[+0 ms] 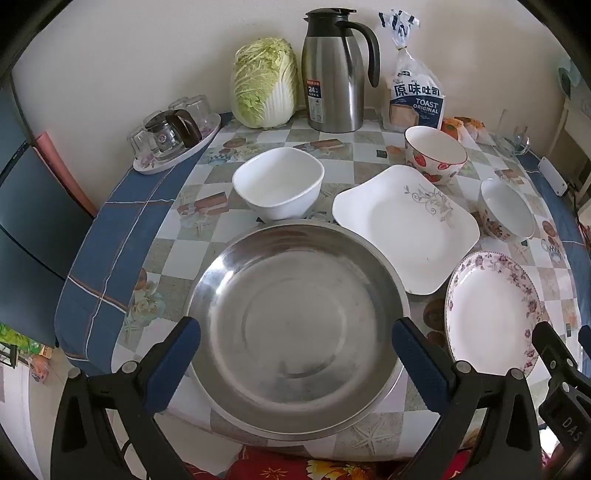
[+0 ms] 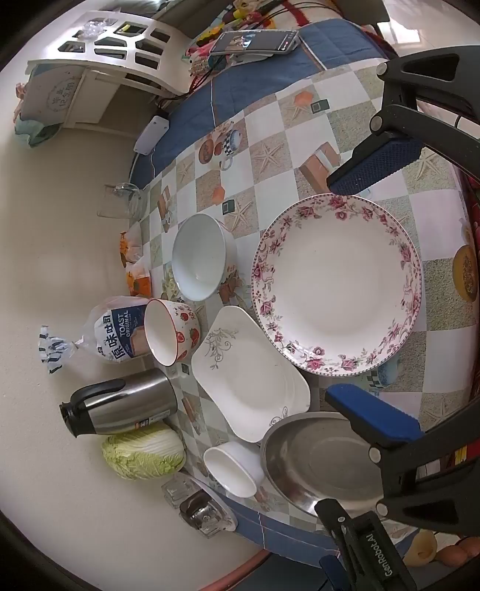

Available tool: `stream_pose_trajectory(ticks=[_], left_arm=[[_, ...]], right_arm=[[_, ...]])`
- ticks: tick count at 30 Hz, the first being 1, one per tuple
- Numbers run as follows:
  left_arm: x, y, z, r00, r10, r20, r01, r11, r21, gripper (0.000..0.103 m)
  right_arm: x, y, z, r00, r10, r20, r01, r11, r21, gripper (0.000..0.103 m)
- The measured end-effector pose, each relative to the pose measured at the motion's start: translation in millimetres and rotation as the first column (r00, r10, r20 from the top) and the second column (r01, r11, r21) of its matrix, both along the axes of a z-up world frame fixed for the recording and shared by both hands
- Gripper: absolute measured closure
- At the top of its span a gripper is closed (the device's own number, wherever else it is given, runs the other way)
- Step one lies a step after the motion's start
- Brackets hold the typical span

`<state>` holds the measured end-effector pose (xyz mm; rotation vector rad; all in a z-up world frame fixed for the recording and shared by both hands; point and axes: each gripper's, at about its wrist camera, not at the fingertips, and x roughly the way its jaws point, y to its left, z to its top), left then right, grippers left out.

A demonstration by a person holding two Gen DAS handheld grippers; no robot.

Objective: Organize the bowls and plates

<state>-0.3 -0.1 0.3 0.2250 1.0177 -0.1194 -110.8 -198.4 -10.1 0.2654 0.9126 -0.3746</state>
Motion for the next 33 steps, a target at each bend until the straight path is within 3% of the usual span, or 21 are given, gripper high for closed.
stream_pose_trajectory(ticks=[33], left_arm=[[1.0,2.5,-4.3,1.0,0.01,-0.017,-0.01,1.0,-0.007,0.0]], right_arm=[[0.1,-0.1,-1.6,1.0,0.0,-0.003,0.0,1.0,0.001,0.0]])
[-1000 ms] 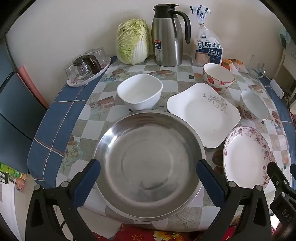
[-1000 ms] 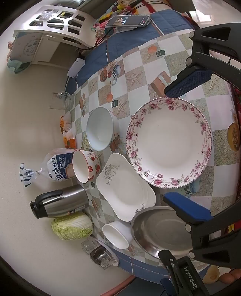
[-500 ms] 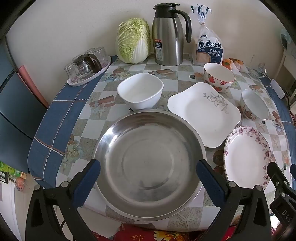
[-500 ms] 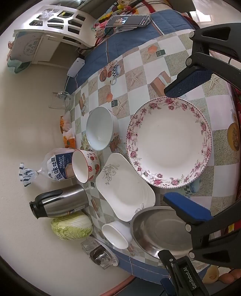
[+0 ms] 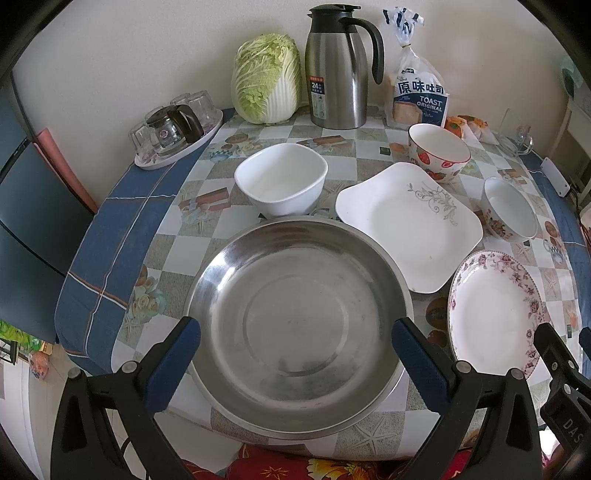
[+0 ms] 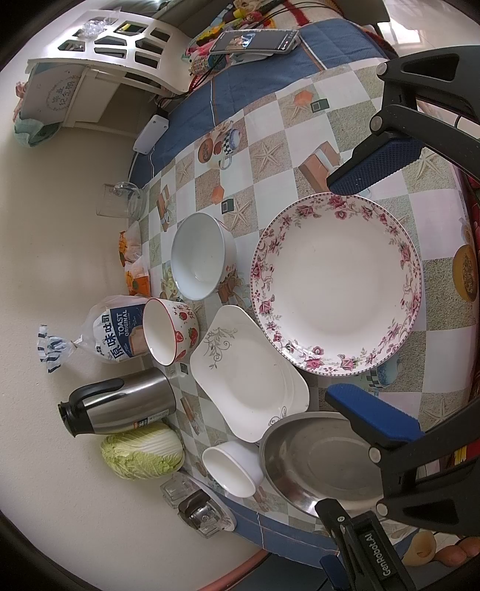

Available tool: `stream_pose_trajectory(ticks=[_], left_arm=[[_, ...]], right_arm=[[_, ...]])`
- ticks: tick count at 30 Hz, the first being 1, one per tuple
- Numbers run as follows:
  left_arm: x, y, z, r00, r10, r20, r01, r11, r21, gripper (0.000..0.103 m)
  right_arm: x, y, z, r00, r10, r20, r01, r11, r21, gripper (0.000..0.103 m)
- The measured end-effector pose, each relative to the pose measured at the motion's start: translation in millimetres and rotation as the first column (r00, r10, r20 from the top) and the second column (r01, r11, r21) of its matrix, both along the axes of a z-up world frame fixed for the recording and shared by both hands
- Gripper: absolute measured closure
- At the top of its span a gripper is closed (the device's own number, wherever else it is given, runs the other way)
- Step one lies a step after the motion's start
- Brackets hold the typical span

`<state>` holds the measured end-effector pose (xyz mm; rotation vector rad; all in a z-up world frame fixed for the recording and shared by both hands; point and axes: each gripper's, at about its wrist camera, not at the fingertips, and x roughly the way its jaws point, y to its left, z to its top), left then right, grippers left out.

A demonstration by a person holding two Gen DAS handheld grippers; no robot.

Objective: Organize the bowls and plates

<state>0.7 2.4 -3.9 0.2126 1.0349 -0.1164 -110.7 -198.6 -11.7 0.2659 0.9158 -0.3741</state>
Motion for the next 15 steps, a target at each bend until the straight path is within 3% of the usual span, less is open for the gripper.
stream_pose_trajectory(ticks=[15], left_arm=[[-1.8,1.9,-2.4,1.0,0.0,-0.002,0.0,1.0,-0.002,0.0]], right_arm=[[0.3,0.6,-0.5,1.0,0.0,-0.001,0.0,1.0,0.0,0.0]])
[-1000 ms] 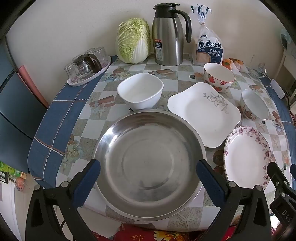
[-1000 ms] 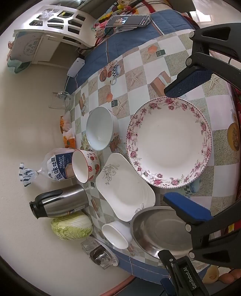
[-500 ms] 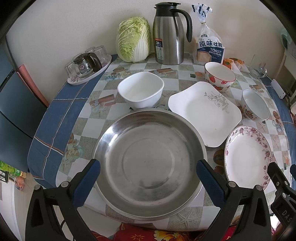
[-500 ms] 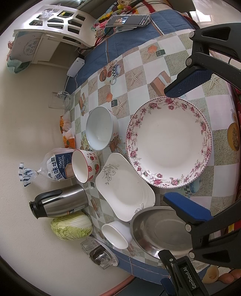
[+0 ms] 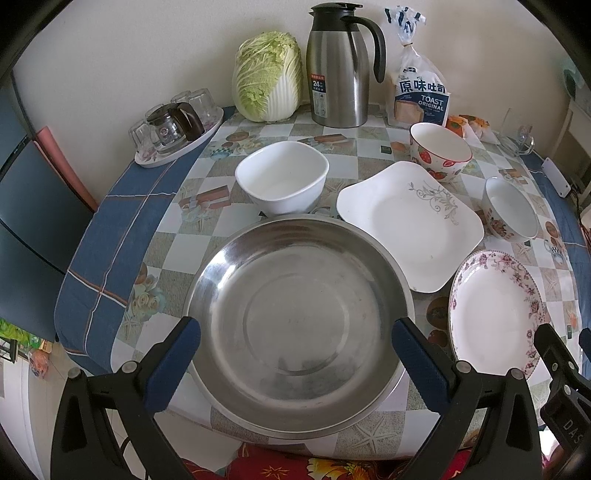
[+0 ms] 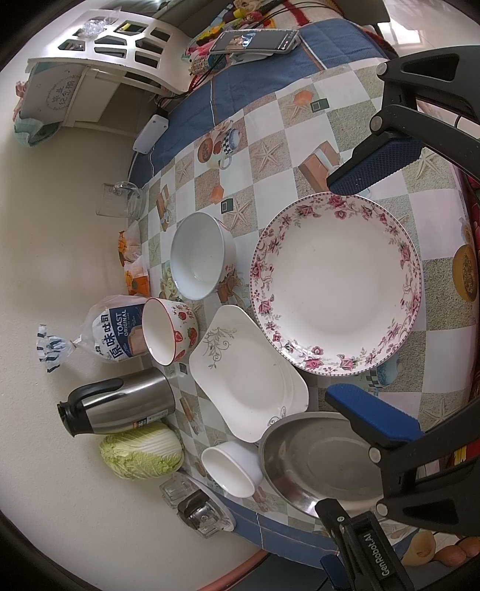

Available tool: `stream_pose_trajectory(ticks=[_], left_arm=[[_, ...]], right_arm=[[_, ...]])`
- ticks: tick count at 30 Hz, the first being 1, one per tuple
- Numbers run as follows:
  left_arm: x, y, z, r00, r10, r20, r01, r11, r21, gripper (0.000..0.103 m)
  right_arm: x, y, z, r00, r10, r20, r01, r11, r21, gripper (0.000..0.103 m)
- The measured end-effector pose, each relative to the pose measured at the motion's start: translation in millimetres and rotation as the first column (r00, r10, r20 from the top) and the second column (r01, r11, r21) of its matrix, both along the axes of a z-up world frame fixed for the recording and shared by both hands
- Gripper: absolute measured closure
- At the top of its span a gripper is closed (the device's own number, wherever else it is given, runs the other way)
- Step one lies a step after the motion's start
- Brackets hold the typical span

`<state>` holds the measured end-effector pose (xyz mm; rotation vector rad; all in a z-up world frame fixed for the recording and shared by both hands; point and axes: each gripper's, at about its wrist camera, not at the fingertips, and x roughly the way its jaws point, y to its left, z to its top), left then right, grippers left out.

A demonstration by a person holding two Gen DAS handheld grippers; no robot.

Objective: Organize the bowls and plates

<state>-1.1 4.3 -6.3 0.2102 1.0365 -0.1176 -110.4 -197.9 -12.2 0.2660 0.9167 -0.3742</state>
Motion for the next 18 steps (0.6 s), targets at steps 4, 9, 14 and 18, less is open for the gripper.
stream_pose_trajectory(ticks=[4,9,14,18], left_arm=[[0.1,0.0,0.1,1.0,0.001,-0.001,-0.001,1.0,0.0,0.0],[0.1,0.8,-1.3,1.0,0.0,-0.002,0.0,1.0,-0.001,0.0],[0.5,0.6,-1.0,1.0,0.001,-0.004,-0.001,1.0,-0.001,0.0],[0.0,1.4,-3.2,1.0,0.001,-0.006,-0.001,1.0,-0.003,0.0]], right_arm=[[0.0,0.1,-0.5,1.0,0.0,-0.001,0.0,1.0,0.0,0.0],[0.0,0.2,-1.3,1.0,0.0,-0.001,0.0,1.0,0.0,0.0],[0.1,0.3,-1.9,1.0,0.0,-0.002,0.0,1.0,0.0,0.0],[0.2,0.3,-2.3,1.0,0.0,-0.002,0.0,1.0,0.0,0.0]])
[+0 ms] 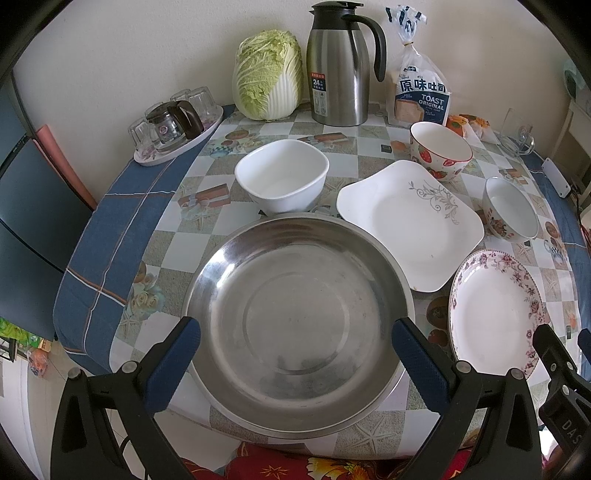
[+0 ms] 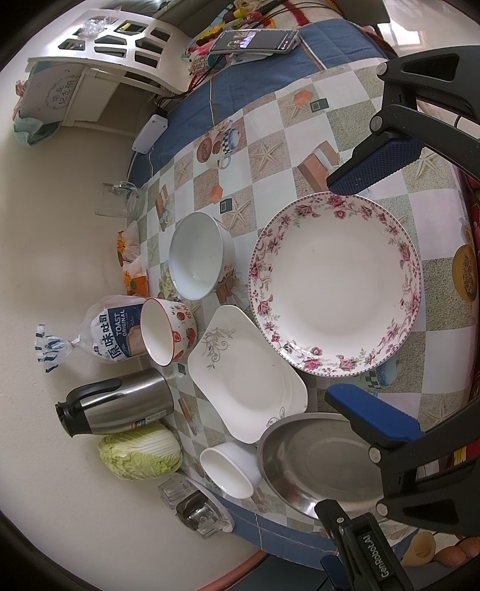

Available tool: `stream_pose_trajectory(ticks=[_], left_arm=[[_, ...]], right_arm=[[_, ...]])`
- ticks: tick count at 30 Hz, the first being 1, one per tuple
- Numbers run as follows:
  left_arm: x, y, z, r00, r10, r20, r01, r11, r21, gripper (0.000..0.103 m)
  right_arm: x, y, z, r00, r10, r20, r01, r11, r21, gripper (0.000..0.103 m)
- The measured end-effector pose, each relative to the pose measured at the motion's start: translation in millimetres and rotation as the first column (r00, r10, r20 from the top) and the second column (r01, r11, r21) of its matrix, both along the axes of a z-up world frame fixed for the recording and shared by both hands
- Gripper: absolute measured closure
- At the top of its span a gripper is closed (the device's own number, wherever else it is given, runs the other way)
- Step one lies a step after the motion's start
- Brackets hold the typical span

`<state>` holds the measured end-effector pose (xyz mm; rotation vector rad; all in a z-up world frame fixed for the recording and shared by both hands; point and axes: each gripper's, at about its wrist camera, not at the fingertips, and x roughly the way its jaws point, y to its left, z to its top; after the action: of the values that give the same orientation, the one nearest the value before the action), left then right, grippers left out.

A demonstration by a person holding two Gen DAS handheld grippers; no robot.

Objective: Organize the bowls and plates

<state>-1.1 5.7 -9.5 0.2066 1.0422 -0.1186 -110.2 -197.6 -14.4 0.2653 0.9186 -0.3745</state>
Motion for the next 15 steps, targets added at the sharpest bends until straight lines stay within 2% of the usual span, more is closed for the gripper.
stream_pose_trajectory(ticks=[15], left_arm=[[1.8,0.0,1.3,1.0,0.007,-0.013,-0.007,1.0,-0.009,0.0]], right_arm=[[0.7,0.4,-1.1,1.0,0.0,-0.002,0.0,1.0,0.0,0.0]])
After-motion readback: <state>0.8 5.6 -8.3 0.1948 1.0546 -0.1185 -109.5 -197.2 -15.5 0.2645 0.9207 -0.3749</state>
